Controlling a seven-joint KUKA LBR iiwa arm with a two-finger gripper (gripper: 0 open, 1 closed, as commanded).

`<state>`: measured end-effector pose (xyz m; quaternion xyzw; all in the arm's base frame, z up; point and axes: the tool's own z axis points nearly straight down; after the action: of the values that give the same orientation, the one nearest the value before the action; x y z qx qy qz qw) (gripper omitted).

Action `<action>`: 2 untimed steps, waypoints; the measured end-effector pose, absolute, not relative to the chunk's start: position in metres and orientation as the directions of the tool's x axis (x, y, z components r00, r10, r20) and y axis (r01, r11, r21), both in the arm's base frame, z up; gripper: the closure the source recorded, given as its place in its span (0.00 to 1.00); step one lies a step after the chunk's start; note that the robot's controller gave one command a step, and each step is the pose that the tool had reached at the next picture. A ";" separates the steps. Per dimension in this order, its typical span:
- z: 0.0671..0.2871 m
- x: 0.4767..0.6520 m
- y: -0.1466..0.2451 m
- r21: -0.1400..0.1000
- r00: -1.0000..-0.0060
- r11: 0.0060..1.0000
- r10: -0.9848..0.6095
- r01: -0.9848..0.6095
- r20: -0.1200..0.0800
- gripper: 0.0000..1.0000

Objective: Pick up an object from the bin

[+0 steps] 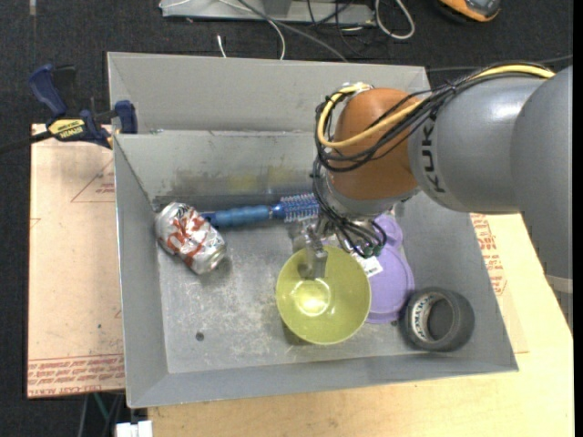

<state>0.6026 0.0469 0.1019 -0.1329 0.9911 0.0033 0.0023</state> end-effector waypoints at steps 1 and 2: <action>0.099 0.614 0.053 0.005 -0.958 0.959 -0.285 -0.285 -0.013 1.00; 0.105 0.609 0.053 0.008 -0.958 0.958 -0.286 -0.286 -0.001 1.00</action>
Offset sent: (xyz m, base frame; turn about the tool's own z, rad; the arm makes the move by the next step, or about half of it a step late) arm 0.0033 0.0040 0.1304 -0.0040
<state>0.6086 0.0531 0.1047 -0.1445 0.9895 0.0040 -0.0001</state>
